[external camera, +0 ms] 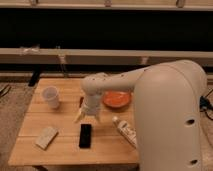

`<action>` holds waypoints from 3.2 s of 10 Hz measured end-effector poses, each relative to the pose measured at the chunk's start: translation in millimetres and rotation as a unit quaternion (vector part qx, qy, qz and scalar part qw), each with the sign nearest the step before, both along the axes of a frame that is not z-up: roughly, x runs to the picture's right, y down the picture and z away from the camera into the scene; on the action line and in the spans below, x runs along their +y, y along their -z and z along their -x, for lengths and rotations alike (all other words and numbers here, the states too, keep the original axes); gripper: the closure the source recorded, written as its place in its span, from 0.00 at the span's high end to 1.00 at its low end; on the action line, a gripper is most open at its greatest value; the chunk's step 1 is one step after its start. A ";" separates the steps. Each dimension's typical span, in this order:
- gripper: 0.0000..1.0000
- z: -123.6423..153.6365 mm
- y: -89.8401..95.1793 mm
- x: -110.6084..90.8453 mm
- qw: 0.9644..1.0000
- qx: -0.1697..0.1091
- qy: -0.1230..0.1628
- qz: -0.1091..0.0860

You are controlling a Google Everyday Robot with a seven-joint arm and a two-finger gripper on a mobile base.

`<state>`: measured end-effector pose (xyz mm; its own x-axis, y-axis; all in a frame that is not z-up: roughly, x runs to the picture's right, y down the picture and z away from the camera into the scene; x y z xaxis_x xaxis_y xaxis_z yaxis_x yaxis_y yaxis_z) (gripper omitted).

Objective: Stand the bottle upright

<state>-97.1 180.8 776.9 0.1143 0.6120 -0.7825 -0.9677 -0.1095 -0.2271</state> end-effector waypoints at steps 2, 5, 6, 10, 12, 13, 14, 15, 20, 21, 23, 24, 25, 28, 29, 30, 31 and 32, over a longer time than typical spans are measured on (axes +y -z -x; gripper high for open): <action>0.80 0.0 0.0 0.0 1.000 0.000 0.000 0.000; 0.80 0.0 -0.1 0.2 1.000 0.000 0.000 0.000; 0.80 0.0 -0.1 0.2 1.000 0.000 0.000 0.000; 0.80 0.0 -0.5 0.9 1.000 0.000 0.000 0.001; 0.80 -0.1 -0.5 1.0 1.000 0.000 0.000 0.001; 0.80 0.0 -0.5 0.9 1.000 0.000 0.000 0.001; 0.80 -0.1 -0.5 0.9 1.000 0.000 0.000 0.001; 0.80 -0.1 -0.5 0.9 1.000 0.000 0.000 0.001; 0.80 -0.1 -0.5 0.9 1.000 0.000 0.000 0.001; 0.80 0.0 -0.5 0.9 1.000 0.000 0.000 0.001; 0.80 -0.6 0.4 -0.7 1.000 0.000 0.005 -0.002; 0.80 -6.5 2.3 -7.7 1.000 -0.001 0.009 -0.010; 0.80 -15.8 1.5 -14.8 1.000 -0.002 0.011 -0.016; 0.80 -72.6 6.6 -46.7 0.998 -0.016 0.027 -0.050; 0.80 -89.1 8.2 -45.7 0.998 -0.017 0.031 -0.054; 0.80 -113.0 8.2 -42.3 0.997 -0.016 0.033 -0.061; 0.80 -132.7 8.1 -39.0 0.997 -0.013 0.036 -0.067; 0.80 -150.1 8.1 -34.5 0.997 -0.007 0.040 -0.070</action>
